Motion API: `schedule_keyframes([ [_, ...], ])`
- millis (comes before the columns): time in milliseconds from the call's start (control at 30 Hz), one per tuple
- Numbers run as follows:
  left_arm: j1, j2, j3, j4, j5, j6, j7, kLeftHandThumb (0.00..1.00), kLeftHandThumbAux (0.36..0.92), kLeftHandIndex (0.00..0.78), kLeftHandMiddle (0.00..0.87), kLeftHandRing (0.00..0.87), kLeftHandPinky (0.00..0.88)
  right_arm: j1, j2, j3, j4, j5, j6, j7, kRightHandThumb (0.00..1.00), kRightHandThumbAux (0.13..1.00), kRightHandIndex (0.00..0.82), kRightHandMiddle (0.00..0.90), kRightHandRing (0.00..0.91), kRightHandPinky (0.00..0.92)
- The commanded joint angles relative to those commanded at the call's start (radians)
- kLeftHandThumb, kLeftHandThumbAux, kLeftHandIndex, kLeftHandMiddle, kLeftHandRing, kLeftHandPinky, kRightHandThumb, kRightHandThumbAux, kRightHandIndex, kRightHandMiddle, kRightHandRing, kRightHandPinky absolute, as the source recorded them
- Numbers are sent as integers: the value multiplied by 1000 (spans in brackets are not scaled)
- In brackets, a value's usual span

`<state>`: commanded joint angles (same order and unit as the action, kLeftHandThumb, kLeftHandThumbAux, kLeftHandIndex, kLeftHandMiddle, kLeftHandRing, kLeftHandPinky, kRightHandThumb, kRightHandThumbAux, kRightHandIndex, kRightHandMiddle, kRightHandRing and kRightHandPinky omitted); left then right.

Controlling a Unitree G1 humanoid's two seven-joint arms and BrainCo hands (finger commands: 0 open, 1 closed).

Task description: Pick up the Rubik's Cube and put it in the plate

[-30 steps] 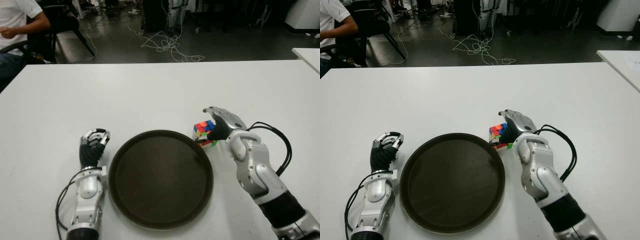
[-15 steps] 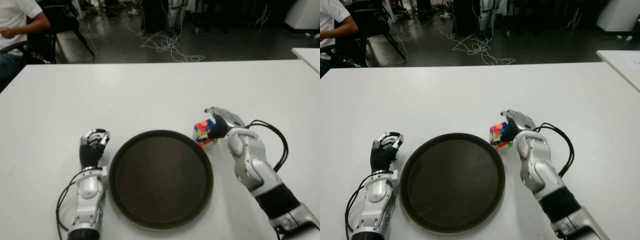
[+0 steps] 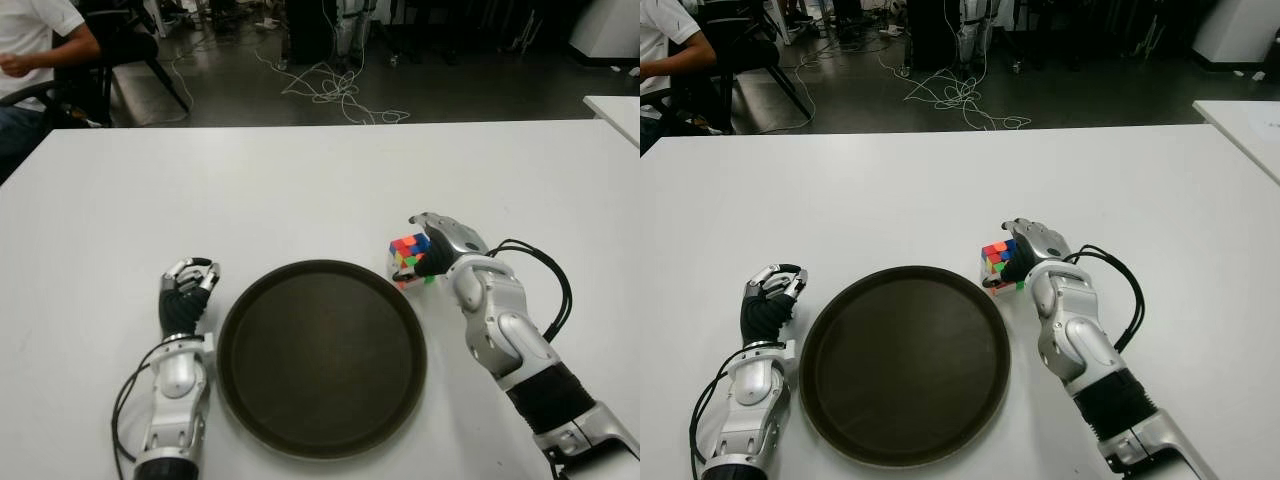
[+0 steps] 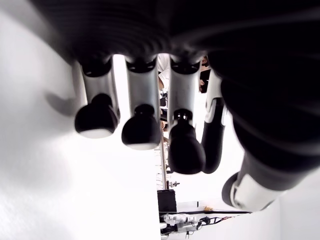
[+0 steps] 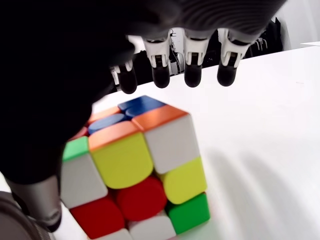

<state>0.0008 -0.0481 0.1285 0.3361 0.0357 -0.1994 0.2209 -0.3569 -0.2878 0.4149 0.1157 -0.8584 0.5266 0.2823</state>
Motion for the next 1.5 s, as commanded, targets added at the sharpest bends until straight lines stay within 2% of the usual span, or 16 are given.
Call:
schedule_keyframes([
  [667,-2,-5,6,1,-8,1,5,716,700,445,802,832,835,1,0,-6,-9,3,-1,-1,0,677,0,0,0,0],
  [967,-4,-3,5,12,-7,-17,4,716,701,445,802,830,833,0,2,-7,-15,2,6,4,0,681,0,0,0,0],
  [1500,-1,-5,4,3,-7,-1,4,716,700,445,811,838,842,4,-1,-10,-26,5,9,7,0,691,0,0,0,0],
])
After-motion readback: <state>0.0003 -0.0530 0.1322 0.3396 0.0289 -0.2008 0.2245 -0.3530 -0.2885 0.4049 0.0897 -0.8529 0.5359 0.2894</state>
